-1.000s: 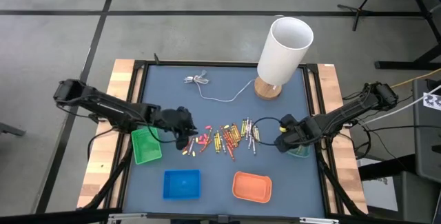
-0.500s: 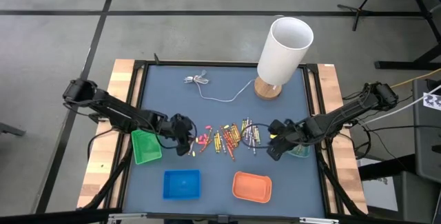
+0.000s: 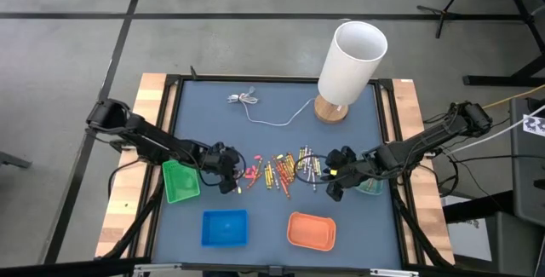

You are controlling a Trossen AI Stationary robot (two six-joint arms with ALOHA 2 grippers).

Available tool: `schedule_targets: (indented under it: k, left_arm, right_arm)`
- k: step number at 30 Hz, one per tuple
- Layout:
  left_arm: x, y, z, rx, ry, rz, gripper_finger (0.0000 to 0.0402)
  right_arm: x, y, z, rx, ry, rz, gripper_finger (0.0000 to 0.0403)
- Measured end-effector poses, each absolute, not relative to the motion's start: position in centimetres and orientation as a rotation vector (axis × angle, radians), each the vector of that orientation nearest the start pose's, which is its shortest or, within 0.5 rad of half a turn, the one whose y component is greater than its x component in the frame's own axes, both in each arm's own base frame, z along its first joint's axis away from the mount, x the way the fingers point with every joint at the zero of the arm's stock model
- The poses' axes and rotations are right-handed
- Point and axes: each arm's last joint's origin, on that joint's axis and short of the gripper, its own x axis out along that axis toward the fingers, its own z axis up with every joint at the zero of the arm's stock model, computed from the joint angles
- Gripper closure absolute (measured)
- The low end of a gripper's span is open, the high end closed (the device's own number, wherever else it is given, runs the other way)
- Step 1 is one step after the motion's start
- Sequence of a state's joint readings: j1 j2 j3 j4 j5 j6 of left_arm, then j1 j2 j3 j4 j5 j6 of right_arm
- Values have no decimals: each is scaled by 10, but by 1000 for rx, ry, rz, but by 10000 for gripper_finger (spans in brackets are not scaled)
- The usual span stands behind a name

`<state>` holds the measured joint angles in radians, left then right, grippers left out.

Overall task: Sort crayons
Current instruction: Put the orange crayon into the green bin

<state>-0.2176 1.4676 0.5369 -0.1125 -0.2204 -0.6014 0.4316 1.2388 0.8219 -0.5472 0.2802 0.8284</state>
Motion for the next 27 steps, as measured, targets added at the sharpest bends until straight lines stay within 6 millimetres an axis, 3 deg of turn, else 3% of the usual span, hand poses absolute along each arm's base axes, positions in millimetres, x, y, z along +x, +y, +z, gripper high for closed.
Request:
schedule_targets:
  k: [19, 27]
  left_arm:
    - [232, -44, 117, -326, 987, 340, 308]
    - [232, -44, 117, -322, 984, 349, 353]
  right_arm:
    - [218, 92, 230, 428, 881, -246, 274]
    - [219, 90, 231, 408, 854, -283, 274]
